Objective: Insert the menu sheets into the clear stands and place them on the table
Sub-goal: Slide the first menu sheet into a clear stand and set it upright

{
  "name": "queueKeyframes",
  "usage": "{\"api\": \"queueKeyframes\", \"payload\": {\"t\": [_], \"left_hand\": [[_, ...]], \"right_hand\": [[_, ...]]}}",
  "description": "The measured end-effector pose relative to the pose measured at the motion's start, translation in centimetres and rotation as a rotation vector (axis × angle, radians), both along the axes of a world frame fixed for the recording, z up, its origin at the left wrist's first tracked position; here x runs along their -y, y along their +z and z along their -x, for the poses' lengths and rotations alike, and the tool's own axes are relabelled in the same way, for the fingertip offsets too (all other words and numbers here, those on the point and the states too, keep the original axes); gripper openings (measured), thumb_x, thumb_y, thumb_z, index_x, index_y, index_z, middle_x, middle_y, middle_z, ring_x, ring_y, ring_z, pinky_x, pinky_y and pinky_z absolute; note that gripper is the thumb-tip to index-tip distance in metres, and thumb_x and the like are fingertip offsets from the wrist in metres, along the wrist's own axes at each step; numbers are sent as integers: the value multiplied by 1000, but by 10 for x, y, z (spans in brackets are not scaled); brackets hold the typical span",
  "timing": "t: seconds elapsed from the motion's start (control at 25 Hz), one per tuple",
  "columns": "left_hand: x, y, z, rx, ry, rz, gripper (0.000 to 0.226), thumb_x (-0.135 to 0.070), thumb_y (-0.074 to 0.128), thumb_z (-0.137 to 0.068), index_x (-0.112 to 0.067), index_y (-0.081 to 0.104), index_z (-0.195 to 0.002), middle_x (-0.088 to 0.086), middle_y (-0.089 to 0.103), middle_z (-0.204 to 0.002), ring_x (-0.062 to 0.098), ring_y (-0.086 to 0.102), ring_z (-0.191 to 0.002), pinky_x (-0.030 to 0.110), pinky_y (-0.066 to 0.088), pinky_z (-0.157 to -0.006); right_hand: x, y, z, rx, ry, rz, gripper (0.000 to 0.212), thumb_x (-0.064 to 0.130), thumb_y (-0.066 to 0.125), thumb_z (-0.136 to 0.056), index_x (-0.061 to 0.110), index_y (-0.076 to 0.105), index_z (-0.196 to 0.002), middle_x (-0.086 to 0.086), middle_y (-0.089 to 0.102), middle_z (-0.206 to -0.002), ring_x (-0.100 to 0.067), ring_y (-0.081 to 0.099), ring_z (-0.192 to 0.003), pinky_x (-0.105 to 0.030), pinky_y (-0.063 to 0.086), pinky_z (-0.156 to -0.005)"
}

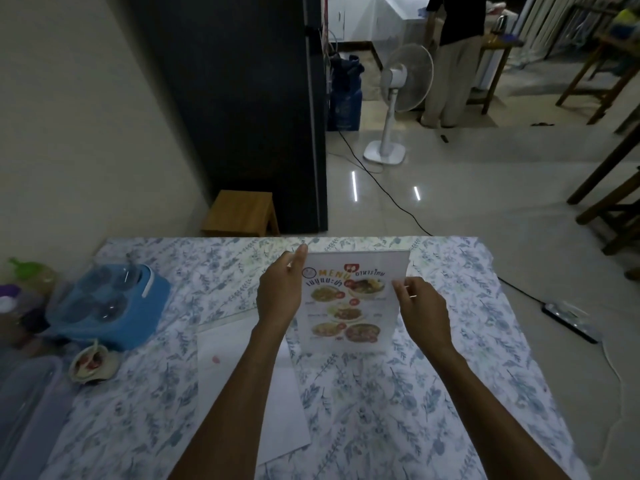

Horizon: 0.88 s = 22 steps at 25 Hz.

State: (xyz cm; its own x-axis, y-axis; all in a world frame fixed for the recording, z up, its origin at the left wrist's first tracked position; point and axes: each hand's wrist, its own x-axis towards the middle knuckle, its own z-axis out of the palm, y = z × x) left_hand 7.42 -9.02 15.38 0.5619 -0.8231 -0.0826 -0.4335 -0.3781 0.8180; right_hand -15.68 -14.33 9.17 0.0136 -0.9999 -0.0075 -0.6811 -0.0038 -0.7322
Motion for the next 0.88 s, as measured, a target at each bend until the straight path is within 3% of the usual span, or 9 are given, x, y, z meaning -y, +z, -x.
{"api": "queueKeyframes", "payload": {"t": [0.16,0.4,0.56,0.68,0.8,0.88], "left_hand": [[-5,-1,-4,64,-59,65,53,-64,31,-99,-21,60,-85,-4,68,-81,13,66,-76,43,59,-73],[-26,-10,-34,7,-221,78,34,-44,42,-104,-29,52,-133,-2,65,-126,10,58,-99,29,48,-79],[-67,-29,-65,-36,-280,100,35,-34,49,-104,-25,51,-137,-1,64,-122,9,58,-97,26,47,-81],[-109,-58,-99,-61,-249,13,35,-32,52,-102,-22,52,-136,0,65,-117,12,61,-94,36,57,-79],[-147,-84,-127,-94,-182,-67,32,-29,54,-102,-19,54,-132,-4,64,-108,13,61,-91,25,50,-72],[-172,-103,-138,-108,-152,-123,32,-29,56,-101,-18,55,-130,0,67,-110,14,62,-89,25,48,-74]], "right_hand": [[-26,1,-2,73,-59,-90,45,38,55,-97,13,52,-134,-4,71,-115,-17,68,-93,-39,57,-77],[-99,-9,-29,53,-126,-157,46,39,56,-97,14,50,-134,-6,71,-117,-22,67,-101,-41,56,-81],[-139,-27,-66,38,-85,-184,41,42,54,-98,14,55,-128,-8,72,-114,-23,68,-100,-40,56,-83],[-165,-48,-102,16,-49,-223,40,44,53,-97,16,56,-125,-7,73,-112,-23,68,-100,-39,54,-83],[-183,-70,-136,12,-32,-261,40,42,55,-96,14,57,-124,-7,73,-111,-23,69,-99,-39,54,-83],[-194,-86,-151,-14,-28,-291,39,40,56,-96,12,58,-124,-9,71,-113,-24,68,-100,-38,53,-85]]}}
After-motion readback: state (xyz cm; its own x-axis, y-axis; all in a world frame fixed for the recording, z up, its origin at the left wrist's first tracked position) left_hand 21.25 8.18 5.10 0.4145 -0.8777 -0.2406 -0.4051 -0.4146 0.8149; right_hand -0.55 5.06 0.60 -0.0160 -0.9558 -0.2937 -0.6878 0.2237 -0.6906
